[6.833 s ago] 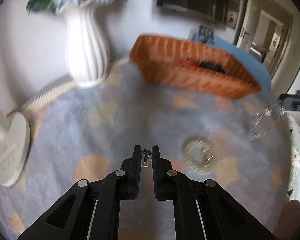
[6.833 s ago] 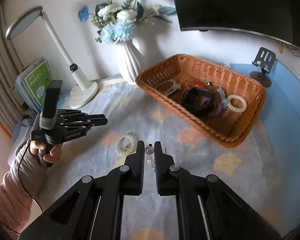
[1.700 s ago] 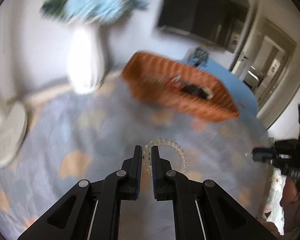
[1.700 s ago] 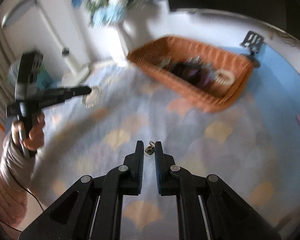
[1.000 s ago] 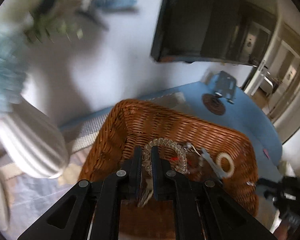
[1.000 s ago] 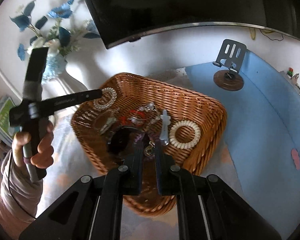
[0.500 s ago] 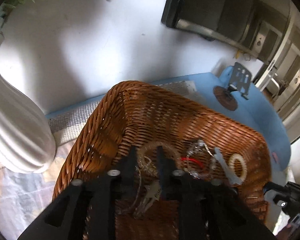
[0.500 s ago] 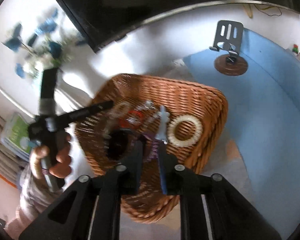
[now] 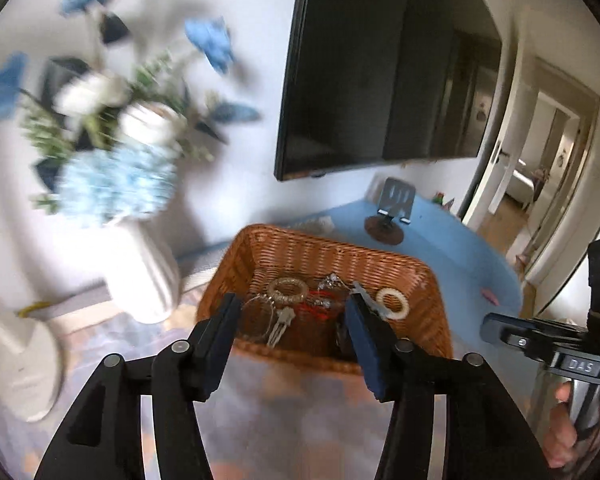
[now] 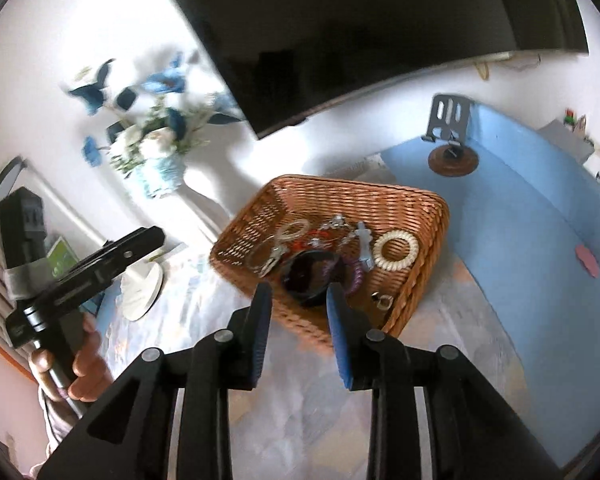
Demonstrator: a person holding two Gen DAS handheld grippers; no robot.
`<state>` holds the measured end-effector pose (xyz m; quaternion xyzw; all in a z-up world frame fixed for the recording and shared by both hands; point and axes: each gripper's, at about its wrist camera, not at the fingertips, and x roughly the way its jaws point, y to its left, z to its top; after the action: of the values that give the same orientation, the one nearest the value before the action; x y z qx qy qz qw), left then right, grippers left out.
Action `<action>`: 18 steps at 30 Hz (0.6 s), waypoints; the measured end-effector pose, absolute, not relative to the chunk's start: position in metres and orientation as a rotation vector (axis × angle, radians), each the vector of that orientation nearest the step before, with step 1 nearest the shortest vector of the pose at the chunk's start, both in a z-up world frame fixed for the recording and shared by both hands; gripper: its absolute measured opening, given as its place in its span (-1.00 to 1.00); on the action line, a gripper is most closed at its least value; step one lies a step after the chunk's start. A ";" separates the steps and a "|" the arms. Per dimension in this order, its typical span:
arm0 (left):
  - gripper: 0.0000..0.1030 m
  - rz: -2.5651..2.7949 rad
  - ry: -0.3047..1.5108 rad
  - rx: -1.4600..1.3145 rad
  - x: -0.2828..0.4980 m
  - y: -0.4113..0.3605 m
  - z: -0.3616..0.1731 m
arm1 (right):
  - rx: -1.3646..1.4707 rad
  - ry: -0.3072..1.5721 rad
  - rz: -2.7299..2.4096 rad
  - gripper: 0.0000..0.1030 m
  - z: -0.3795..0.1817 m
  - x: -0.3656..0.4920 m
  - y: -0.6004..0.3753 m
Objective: Organize jewelry
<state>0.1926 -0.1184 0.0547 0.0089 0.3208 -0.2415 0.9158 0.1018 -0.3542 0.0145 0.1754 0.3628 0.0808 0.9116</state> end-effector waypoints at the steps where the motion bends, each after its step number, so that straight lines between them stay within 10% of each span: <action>1: 0.11 -0.493 0.643 0.018 0.178 -0.112 0.060 | 0.341 0.737 0.164 -0.31 0.020 0.092 -0.344; 11: 0.49 -0.375 0.501 0.007 0.079 -0.066 0.066 | 0.132 0.593 0.029 0.46 0.037 0.023 -0.271; 18: 0.50 -0.246 0.450 0.003 0.089 -0.061 0.021 | 0.053 0.607 -0.111 0.53 0.022 0.015 -0.261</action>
<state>0.0885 -0.0612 0.0213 0.0015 0.2227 -0.1218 0.9672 0.0153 -0.2610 0.0217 0.0262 0.2988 -0.0546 0.9524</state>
